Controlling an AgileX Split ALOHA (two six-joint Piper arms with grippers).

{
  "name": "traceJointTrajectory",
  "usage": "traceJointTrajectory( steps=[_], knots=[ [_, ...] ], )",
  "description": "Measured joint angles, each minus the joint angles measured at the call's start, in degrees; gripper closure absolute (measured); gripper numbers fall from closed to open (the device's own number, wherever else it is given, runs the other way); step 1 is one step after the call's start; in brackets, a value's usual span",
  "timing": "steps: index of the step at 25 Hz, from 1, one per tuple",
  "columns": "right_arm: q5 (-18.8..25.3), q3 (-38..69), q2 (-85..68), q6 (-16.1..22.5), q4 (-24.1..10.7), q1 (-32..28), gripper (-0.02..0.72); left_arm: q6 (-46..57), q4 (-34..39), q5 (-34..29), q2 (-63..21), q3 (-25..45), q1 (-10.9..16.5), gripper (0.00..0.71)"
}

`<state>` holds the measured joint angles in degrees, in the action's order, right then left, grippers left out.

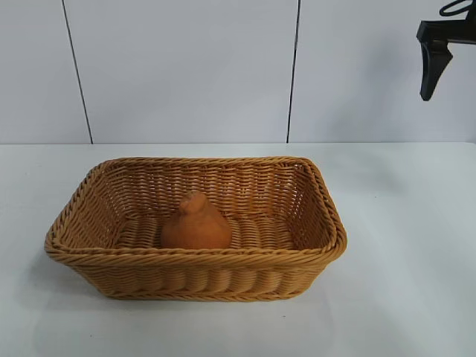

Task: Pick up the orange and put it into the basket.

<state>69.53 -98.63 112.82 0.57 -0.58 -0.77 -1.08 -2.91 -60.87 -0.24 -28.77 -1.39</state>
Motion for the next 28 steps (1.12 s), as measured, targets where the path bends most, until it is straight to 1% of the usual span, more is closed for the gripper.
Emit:
traceJointTrajectory(
  steps=[3,9,13,14,19,20,21,22,23,28],
  knots=[
    [0.3,6.7,-2.7,-0.1,0.0,0.0,0.012,0.0,0.0,0.1,0.0,0.0,0.0,0.074],
    [0.3,23.7,-12.1,-0.1,0.6,0.0,0.012,0.0,0.0,0.0,0.0,0.0,0.0,0.074],
    [0.3,35.7,-21.0,-0.1,0.6,0.0,0.012,0.1,0.0,0.0,0.0,0.0,0.0,0.074],
    [0.3,38.2,-23.2,-0.6,0.6,0.0,0.013,0.1,0.0,0.0,0.0,0.0,0.0,0.074],
    [0.1,51.9,-37.7,-1.1,0.9,0.0,0.017,0.1,0.0,0.0,0.0,0.0,0.0,0.074],
    [-0.6,54.4,-41.0,-1.1,0.9,0.0,0.020,0.1,0.0,0.0,0.0,0.0,0.0,0.074],
    [-0.6,54.4,-41.0,-1.1,0.9,0.0,0.020,0.1,0.0,0.0,0.0,0.0,0.0,0.074],
    [-2.0,56.8,-44.4,-1.2,0.9,0.0,0.020,0.1,0.0,0.0,0.0,0.0,0.0,0.074],
    [-4.9,60.9,-51.0,-1.3,0.9,0.0,0.020,0.1,0.0,0.0,0.0,0.0,0.0,0.074],
    [-9.7,69.2,-69.9,-1.7,0.9,0.0,0.020,0.1,0.0,0.0,0.0,0.0,0.0,0.074]
  ],
)
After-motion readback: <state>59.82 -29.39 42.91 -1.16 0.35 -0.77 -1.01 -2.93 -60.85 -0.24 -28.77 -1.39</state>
